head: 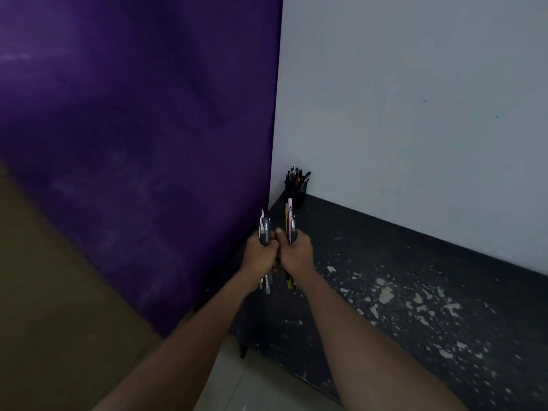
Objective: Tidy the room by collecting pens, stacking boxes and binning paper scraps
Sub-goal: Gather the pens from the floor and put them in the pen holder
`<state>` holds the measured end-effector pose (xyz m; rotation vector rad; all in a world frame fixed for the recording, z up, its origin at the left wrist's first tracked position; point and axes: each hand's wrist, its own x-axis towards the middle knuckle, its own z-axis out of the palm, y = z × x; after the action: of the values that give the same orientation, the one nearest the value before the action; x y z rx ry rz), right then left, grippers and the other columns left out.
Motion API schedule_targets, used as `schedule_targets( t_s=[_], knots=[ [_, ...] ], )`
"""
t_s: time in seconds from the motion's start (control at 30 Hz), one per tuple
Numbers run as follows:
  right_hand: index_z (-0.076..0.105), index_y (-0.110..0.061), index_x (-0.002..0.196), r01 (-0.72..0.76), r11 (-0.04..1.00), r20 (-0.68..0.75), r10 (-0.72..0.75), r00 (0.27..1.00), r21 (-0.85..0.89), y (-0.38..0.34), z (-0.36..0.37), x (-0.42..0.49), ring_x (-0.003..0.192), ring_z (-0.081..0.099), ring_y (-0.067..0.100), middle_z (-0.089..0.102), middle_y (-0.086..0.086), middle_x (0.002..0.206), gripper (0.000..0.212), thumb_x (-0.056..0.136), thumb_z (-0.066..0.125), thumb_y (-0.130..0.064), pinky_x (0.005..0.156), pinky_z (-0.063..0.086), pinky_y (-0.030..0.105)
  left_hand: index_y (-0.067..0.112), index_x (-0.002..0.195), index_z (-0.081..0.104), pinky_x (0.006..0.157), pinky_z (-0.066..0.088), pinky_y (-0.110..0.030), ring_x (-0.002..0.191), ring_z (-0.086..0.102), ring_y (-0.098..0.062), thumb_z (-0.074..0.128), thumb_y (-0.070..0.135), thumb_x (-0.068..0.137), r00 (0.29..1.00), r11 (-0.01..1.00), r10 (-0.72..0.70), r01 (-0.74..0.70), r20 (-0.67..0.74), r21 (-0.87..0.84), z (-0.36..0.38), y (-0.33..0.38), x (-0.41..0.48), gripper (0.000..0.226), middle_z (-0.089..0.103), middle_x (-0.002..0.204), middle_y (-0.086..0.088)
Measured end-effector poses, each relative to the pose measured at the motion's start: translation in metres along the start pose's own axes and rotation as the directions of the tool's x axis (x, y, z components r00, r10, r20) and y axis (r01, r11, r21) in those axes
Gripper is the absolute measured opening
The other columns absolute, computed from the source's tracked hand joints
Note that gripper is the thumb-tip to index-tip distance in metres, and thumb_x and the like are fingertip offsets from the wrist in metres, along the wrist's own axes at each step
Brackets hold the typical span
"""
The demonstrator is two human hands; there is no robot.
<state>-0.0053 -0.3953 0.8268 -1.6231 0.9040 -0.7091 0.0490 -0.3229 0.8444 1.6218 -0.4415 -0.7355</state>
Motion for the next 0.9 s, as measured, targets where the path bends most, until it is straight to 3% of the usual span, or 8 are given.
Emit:
schedule_targets(
  t_s=[0.1,0.17,0.37,0.57,0.67,0.77,0.9],
  knots=[
    [0.056,-0.019,0.072,-0.014,0.999,-0.001,0.015,1.000,0.029,0.003,-0.006,0.014,0.059,0.059,0.011,0.060,-0.001,0.064,0.024,0.094,0.057,-0.029,0.058,0.050,0.027,0.013,0.085,0.058,0.040,0.043,-0.021,0.043,0.052,-0.006,0.045,0.003,0.093,1.000,1.000,0.015,-0.014,-0.006,0.020,0.011,0.002,0.012,0.017,0.056,0.060,-0.003],
    [0.057,-0.020,0.071,-0.014,0.999,-0.018,0.014,1.000,0.034,0.006,-0.010,0.021,0.058,0.058,0.008,0.060,-0.003,0.063,0.025,0.094,0.058,-0.030,0.057,0.048,0.027,0.014,0.085,0.058,0.042,0.041,-0.024,0.047,0.050,-0.011,0.045,0.004,0.093,1.000,0.999,0.018,-0.018,0.002,0.042,0.017,0.002,0.020,0.018,0.054,0.060,-0.004],
    [0.067,-0.010,0.083,-0.079,0.993,-0.061,0.084,0.995,0.093,0.005,-0.010,0.059,0.071,0.068,0.025,0.071,0.011,0.076,0.028,0.093,0.059,-0.034,0.068,0.056,0.041,0.010,0.105,0.059,0.044,0.042,-0.024,0.049,0.052,-0.010,0.044,0.012,0.098,0.998,0.999,0.008,-0.010,0.065,0.040,0.031,0.008,0.060,0.017,0.058,0.063,-0.001],
    [0.066,-0.018,0.076,-0.099,0.991,-0.126,0.110,0.986,0.091,0.004,-0.008,0.089,0.057,0.062,0.017,0.067,0.003,0.064,0.025,0.092,0.060,-0.036,0.059,0.052,0.036,0.012,0.097,0.059,0.043,0.041,-0.023,0.044,0.051,-0.009,0.046,0.021,0.100,0.992,0.998,0.017,-0.025,0.128,0.059,0.036,0.014,0.097,0.016,0.057,0.058,0.000],
    [0.064,-0.012,0.075,-0.102,0.993,-0.149,0.111,0.983,0.065,0.001,-0.009,0.099,0.056,0.061,0.021,0.065,0.008,0.062,0.031,0.092,0.059,-0.037,0.060,0.053,0.040,0.012,0.083,0.054,0.041,0.043,-0.023,0.040,0.050,-0.006,0.046,0.024,0.100,0.987,0.997,0.047,-0.055,0.154,0.049,0.036,0.017,0.112,0.022,0.053,0.056,-0.001],
    [0.059,-0.012,0.071,-0.094,0.995,-0.180,0.098,0.979,0.030,0.004,-0.014,0.108,0.055,0.060,0.023,0.063,0.012,0.061,0.035,0.092,0.057,-0.038,0.057,0.052,0.040,0.012,0.087,0.053,0.043,0.045,-0.024,0.042,0.051,-0.008,0.045,0.022,0.100,0.984,0.997,0.061,-0.068,0.170,0.035,0.037,0.020,0.125,0.018,0.052,0.058,-0.002],
    [0.051,-0.022,0.061,-0.075,0.997,-0.219,0.069,0.973,-0.017,0.004,-0.016,0.122,0.048,0.050,0.007,0.054,-0.006,0.052,0.035,0.092,0.058,-0.037,0.052,0.042,0.027,0.015,0.089,0.053,0.043,0.046,-0.025,0.040,0.052,-0.008,0.047,0.023,0.099,0.985,0.997,0.066,-0.071,0.161,0.029,0.039,0.021,0.138,0.014,0.052,0.059,0.000]
  ],
)
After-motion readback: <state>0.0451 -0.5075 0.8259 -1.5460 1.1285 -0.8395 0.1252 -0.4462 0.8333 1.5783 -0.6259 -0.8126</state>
